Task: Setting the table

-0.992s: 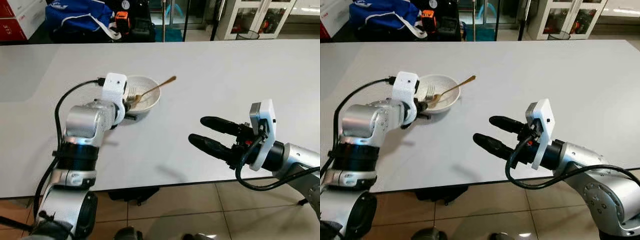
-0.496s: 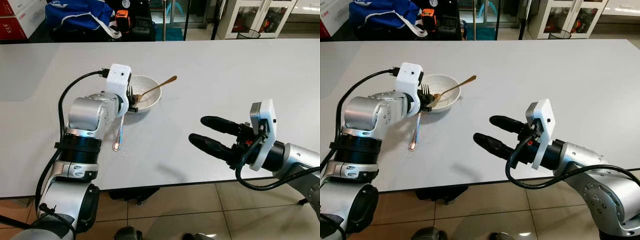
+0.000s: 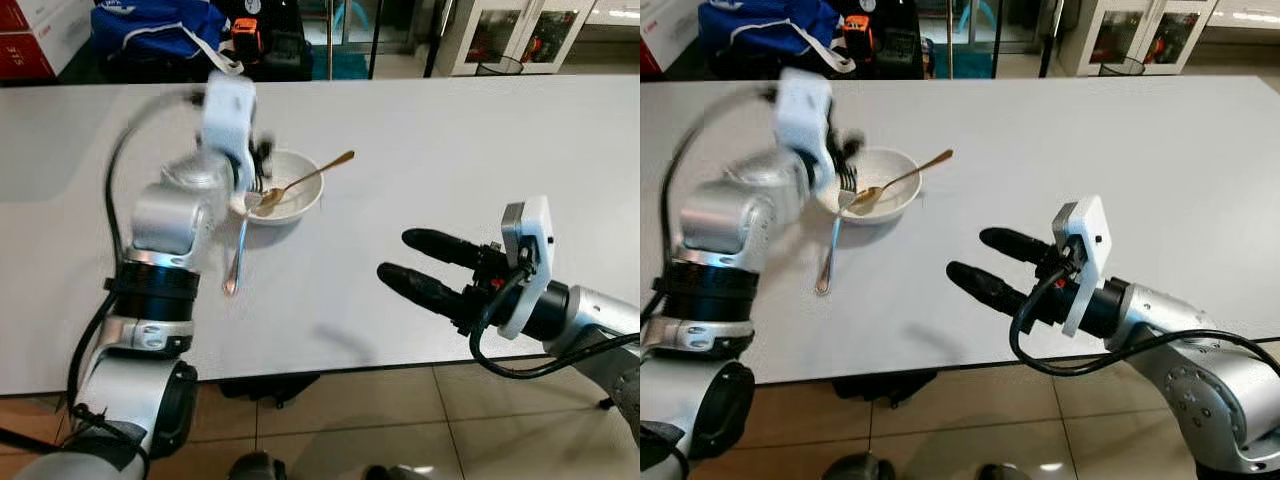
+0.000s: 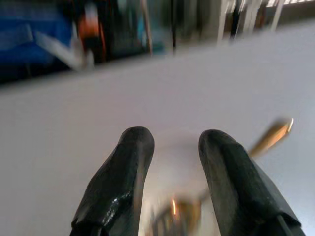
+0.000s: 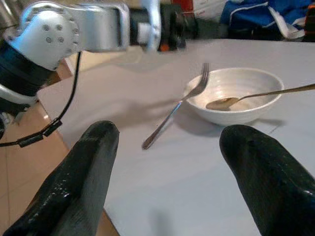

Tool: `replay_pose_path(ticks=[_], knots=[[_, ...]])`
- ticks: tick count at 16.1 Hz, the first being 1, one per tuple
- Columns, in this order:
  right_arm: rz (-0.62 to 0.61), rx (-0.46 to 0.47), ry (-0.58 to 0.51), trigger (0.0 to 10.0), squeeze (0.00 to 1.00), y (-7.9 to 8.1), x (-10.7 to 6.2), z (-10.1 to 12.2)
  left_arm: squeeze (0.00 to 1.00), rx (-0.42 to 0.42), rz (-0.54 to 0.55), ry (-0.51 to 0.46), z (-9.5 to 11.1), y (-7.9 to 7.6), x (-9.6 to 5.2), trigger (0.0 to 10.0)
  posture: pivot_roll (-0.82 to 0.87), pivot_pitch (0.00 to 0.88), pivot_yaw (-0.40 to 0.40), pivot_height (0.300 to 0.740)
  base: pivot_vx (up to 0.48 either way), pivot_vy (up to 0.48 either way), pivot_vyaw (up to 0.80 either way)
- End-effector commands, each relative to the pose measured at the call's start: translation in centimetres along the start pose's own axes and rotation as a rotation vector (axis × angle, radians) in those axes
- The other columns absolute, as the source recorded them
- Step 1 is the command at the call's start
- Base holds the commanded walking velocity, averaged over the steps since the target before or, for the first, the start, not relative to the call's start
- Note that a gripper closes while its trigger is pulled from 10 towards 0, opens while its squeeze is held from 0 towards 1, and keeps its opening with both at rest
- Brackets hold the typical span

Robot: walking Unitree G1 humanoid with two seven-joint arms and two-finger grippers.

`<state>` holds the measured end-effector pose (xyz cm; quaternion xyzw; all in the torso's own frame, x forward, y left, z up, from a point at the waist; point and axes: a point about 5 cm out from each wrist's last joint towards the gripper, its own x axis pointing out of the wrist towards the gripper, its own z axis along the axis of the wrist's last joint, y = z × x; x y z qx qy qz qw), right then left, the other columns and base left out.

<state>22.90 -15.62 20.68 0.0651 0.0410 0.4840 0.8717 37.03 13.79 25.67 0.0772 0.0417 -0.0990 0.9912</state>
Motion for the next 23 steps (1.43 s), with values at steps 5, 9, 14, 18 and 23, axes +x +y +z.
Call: replay_pose_path(ticks=[5,9,14,18,23], knots=[[-0.104,-0.017,-0.113,10.0,0.00,-0.2,0.1,0.8,0.00,0.059,-0.022,-0.193,1.3,0.6,-2.9,10.0,0.06,0.071,0.014,0.740,0.000,0.000,0.00],[-0.135,-0.013,-0.131,10.0,0.00,0.2,0.6,0.7,0.00,0.103,0.022,-0.249,1.6,2.2,-4.3,10.0,0.04,0.078,0.020,0.740,0.000,0.000,0.00],[-0.404,-0.045,-0.195,10.0,0.00,-0.1,2.0,-0.6,0.00,0.182,-0.036,-0.279,-0.6,4.5,-8.7,10.0,0.07,0.087,-0.010,0.740,0.000,0.000,0.00],[-0.540,0.033,-0.254,10.0,0.00,0.4,2.9,-2.2,0.00,0.145,-0.046,-0.240,-5.7,0.7,-9.9,10.0,0.06,0.096,-0.005,0.740,0.000,0.182,0.00],[-0.611,-0.005,-0.254,10.0,0.00,0.4,3.0,-2.9,0.00,0.122,-0.032,-0.296,-4.7,0.2,-9.9,10.0,0.05,0.124,0.000,0.740,0.000,0.480,0.00]])
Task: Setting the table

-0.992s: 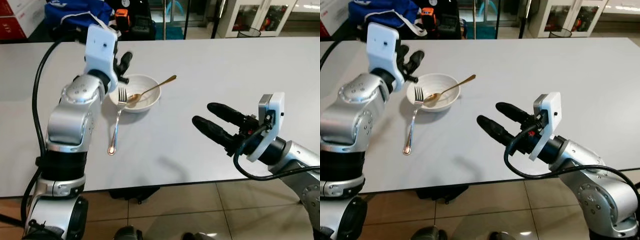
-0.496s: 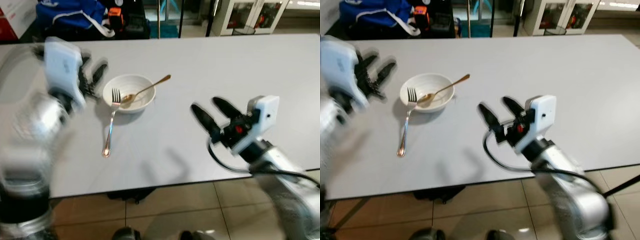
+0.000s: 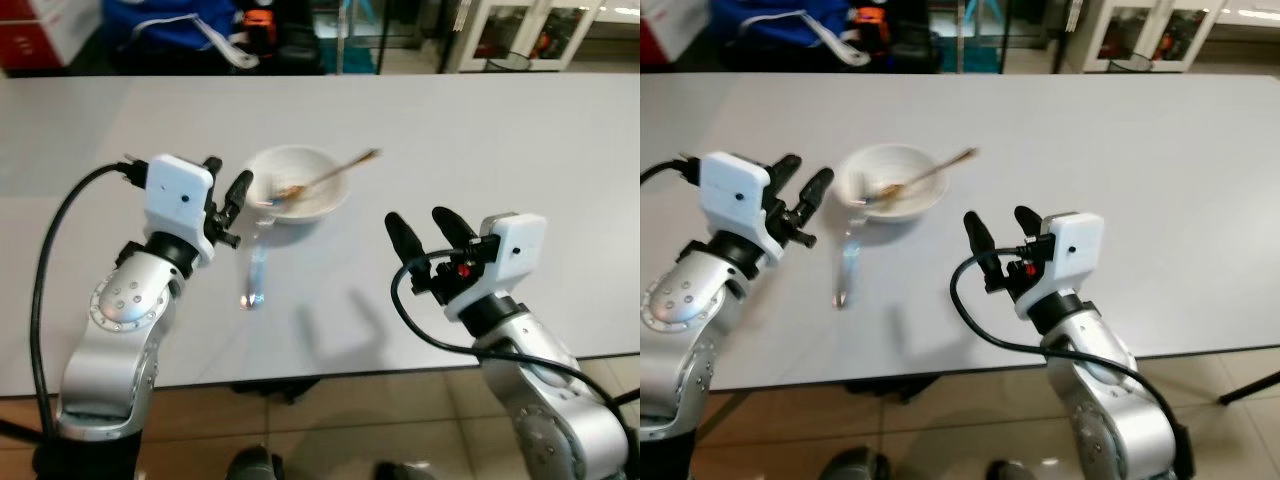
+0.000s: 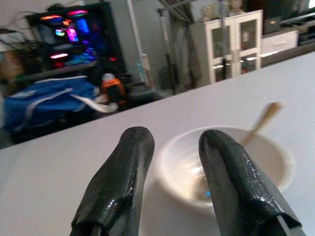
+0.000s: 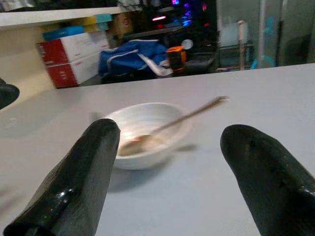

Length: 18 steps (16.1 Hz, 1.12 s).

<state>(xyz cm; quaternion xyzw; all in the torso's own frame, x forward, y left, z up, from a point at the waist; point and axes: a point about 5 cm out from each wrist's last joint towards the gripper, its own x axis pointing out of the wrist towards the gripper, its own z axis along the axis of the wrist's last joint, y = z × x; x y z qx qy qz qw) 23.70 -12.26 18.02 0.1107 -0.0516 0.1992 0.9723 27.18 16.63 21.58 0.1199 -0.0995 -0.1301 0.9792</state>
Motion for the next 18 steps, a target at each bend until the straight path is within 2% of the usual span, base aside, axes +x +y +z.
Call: replay_pose_path(ticks=[1,2,5,6,8,11,12,13,16,17,18], knots=[[-0.030,-0.021,0.000,10.0,0.00,-0.4,-0.3,-0.2,0.00,0.001,0.014,-0.018,0.2,0.0,-0.2,10.0,0.04,0.133,-0.001,0.740,0.000,0.480,0.00],[-0.037,-0.029,0.003,10.0,0.00,-0.5,-0.9,-0.4,0.00,-0.004,0.009,-0.007,-0.4,-0.4,-0.7,10.0,0.04,0.130,-0.006,0.740,0.000,0.480,0.00],[-0.069,-0.042,0.002,10.0,0.00,-1.4,-0.6,-0.7,0.00,-0.057,0.008,0.012,-1.2,-1.9,-1.1,10.0,0.07,0.137,-0.056,0.740,0.000,0.480,0.00],[-0.096,-0.046,0.006,10.0,0.00,-1.9,-0.2,-1.1,0.00,-0.096,-0.001,0.027,-2.0,-2.7,-1.8,10.0,0.06,0.129,-0.061,0.740,0.000,0.000,0.00],[-0.123,-0.061,-0.010,10.0,0.00,-2.2,0.1,-0.9,0.00,-0.111,-0.035,0.065,-3.1,-3.7,-2.4,10.0,0.03,0.119,-0.052,0.740,0.000,0.000,0.00],[-0.150,-0.077,-0.013,10.0,0.00,-2.5,-0.3,-1.0,0.00,-0.110,-0.070,0.060,-3.4,-4.4,-2.2,10.0,0.01,0.094,-0.029,0.740,0.000,0.000,0.00],[-0.175,-0.093,-0.008,10.0,0.13,-3.1,-0.7,-1.1,0.00,-0.121,-0.090,0.081,-4.0,-4.7,-1.8,10.0,-0.02,0.062,-0.005,0.740,0.000,0.000,0.00],[-0.213,-0.113,-0.010,10.0,1.00,-3.8,-0.8,-0.9,0.00,-0.116,-0.133,0.109,-4.8,-5.2,-1.8,10.0,-0.04,0.043,0.016,0.740,0.000,0.000,0.00],[-0.300,-0.091,-0.020,10.0,1.00,-5.3,-1.1,-0.7,0.00,-0.118,-0.218,0.135,-5.9,-6.8,-1.5,10.0,-0.06,0.019,0.046,0.740,0.000,0.000,0.00],[-0.335,-0.071,-0.004,10.0,1.00,-6.4,-1.2,-0.8,0.00,-0.105,-0.282,0.097,-5.3,-8.1,-0.6,10.0,-0.06,0.023,0.051,0.740,0.000,0.000,0.00],[-0.332,-0.036,0.010,10.0,1.00,-6.9,-0.8,-1.1,0.00,-0.109,-0.291,0.081,-4.9,-8.6,0.3,10.0,-0.10,0.070,0.095,0.740,0.000,0.000,0.00]])
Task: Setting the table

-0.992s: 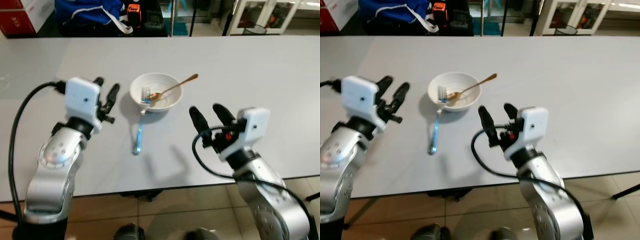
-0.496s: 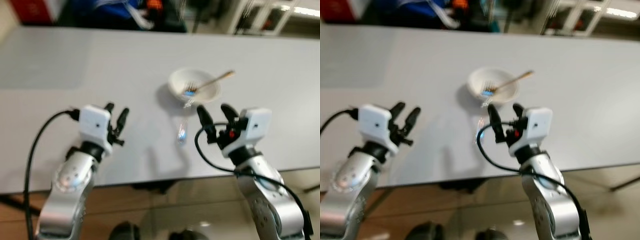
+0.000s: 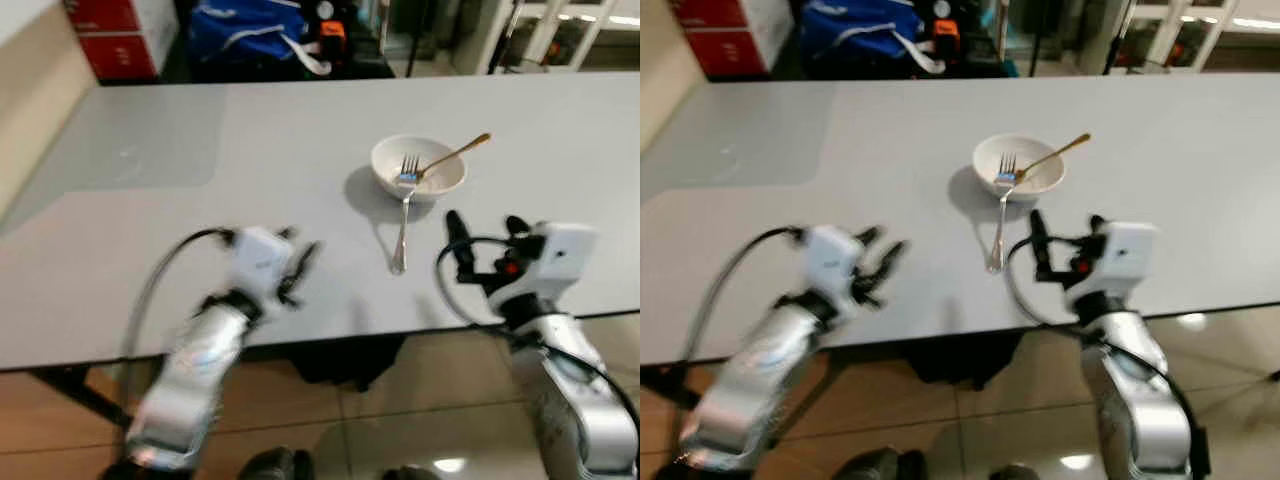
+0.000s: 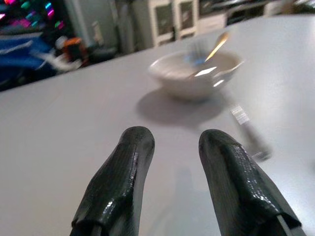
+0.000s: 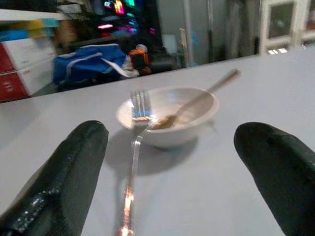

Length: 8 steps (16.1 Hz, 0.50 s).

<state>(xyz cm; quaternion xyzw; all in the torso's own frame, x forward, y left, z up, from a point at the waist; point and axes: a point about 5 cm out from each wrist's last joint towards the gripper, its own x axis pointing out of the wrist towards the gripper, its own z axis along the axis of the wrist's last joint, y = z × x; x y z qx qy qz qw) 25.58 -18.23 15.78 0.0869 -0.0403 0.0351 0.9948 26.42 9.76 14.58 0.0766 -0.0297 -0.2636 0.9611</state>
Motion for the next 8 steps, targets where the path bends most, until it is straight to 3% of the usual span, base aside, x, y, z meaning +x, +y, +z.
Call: replay_pose_path(ticks=[1,3,4,5,6,7,8], knots=[[0.004,0.024,0.022,10.0,1.00,-0.4,0.3,-0.2,0.00,0.007,-0.010,-0.006,0.1,-0.2,0.5,10.0,-0.12,0.072,0.110,0.740,0.000,0.000,0.00],[0.049,0.018,0.007,10.0,1.00,0.1,1.2,0.6,0.00,-0.016,-0.002,-0.009,0.1,0.1,0.9,10.0,-0.13,0.081,0.109,0.740,0.000,0.000,0.00],[0.067,0.043,0.001,10.0,1.00,0.3,1.7,0.9,0.00,-0.003,0.026,-0.006,0.1,0.5,0.7,10.0,-0.09,0.083,0.054,0.740,0.000,0.000,0.00],[0.066,0.056,0.006,10.0,1.00,0.3,1.7,0.8,0.00,0.012,0.042,0.000,0.0,0.6,0.5,10.0,-0.09,0.083,0.054,0.740,0.000,0.000,0.00],[0.086,0.071,0.019,10.0,1.00,0.6,1.8,0.7,0.00,0.011,0.070,-0.005,0.1,1.1,0.1,10.0,-0.06,0.028,0.011,0.740,0.000,0.000,0.00],[0.121,0.080,0.054,10.0,1.00,1.0,2.2,-0.4,0.00,-0.081,0.168,-0.015,-0.4,2.0,-0.8,10.0,-0.05,0.061,0.002,0.740,0.000,0.000,0.00],[0.180,0.048,0.062,10.0,1.00,1.8,2.5,-0.4,0.00,-0.092,0.206,-0.016,-0.5,2.3,-1.5,10.0,-0.05,0.029,0.005,0.740,0.000,0.000,0.00]])
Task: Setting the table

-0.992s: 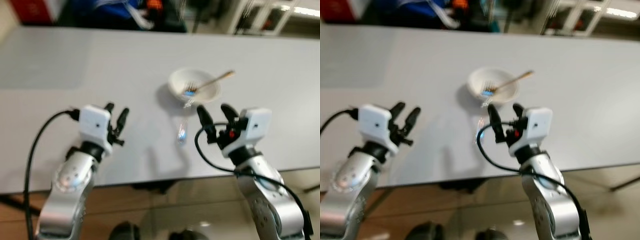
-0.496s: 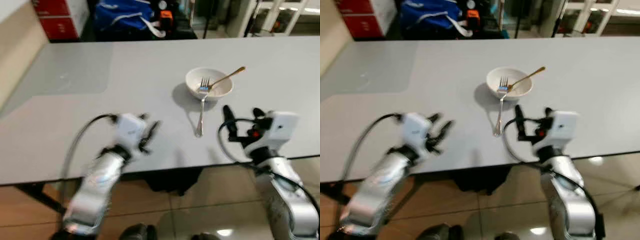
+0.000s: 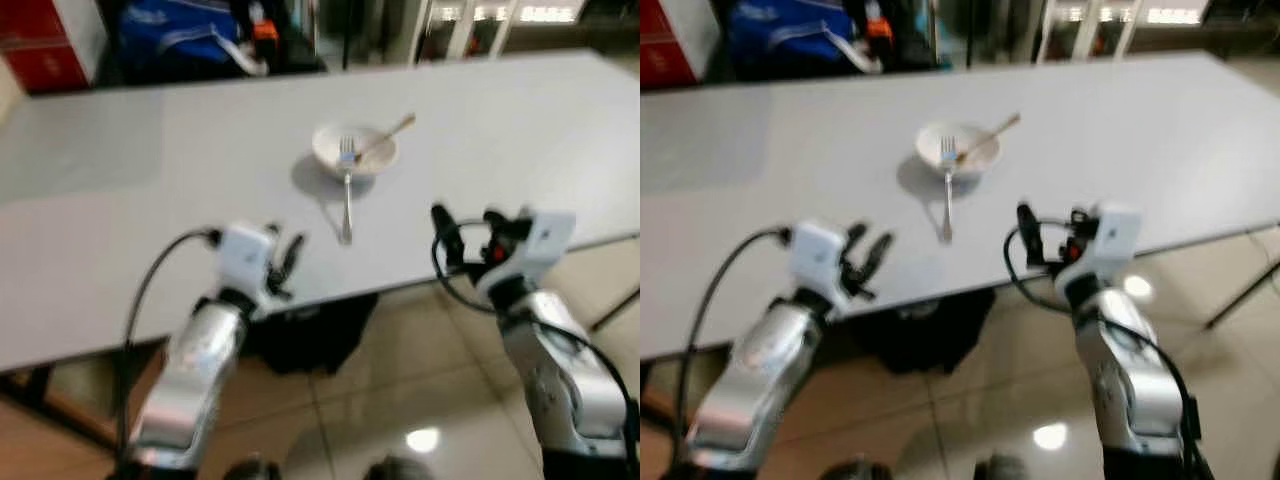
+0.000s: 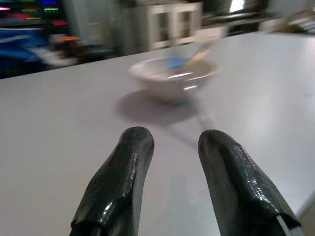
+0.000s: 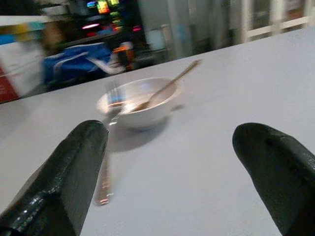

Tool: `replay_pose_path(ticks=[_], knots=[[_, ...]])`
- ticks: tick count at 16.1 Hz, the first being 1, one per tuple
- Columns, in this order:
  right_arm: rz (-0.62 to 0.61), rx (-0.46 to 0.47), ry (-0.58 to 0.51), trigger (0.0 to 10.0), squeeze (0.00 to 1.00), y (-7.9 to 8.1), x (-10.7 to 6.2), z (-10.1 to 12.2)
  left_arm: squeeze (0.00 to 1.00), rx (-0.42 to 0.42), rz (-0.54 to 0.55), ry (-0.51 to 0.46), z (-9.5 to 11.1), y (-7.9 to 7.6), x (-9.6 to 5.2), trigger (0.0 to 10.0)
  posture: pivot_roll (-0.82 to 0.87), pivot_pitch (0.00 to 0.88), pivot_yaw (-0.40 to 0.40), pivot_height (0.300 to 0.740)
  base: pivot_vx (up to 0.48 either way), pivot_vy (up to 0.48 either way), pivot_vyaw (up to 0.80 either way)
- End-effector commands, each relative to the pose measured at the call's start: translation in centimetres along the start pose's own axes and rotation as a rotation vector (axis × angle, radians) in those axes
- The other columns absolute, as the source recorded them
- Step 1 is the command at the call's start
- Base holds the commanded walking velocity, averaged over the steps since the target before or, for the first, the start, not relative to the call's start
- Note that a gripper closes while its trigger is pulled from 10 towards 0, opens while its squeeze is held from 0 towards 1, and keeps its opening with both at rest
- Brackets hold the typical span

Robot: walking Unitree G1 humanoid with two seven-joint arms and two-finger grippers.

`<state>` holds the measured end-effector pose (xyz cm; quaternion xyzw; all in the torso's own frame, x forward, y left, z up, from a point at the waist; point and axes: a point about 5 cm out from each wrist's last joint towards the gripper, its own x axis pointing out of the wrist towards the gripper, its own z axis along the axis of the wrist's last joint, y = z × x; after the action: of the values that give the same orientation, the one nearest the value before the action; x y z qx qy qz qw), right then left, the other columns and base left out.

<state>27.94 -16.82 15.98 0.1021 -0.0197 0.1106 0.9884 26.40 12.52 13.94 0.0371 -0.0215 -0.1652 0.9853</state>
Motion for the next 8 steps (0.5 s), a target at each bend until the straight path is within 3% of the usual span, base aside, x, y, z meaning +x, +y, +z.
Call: replay_pose_path(ticks=[1,3,7,8], knots=[[0.046,-0.059,0.018,10.0,1.00,0.4,0.7,0.2,0.00,-0.023,0.039,0.004,0.0,-0.2,-0.4,10.0,-0.05,0.060,0.018,0.740,0.000,0.000,0.00],[0.041,-0.012,0.008,10.0,1.00,0.1,1.3,0.3,0.00,0.026,0.014,-0.032,0.7,-1.2,0.2,10.0,0.00,0.042,-0.015,0.740,0.000,0.000,0.00],[0.091,-0.008,0.004,10.0,1.00,1.5,2.4,-0.1,0.00,0.063,0.048,-0.086,2.2,-0.5,0.5,10.0,0.03,0.034,-0.025,0.740,0.000,0.000,0.00],[0.075,-0.020,0.022,10.0,0.90,1.7,2.6,-0.6,0.00,0.079,0.051,-0.093,2.4,-0.4,0.6,10.0,0.03,0.034,-0.024,0.740,0.000,0.000,0.00]])
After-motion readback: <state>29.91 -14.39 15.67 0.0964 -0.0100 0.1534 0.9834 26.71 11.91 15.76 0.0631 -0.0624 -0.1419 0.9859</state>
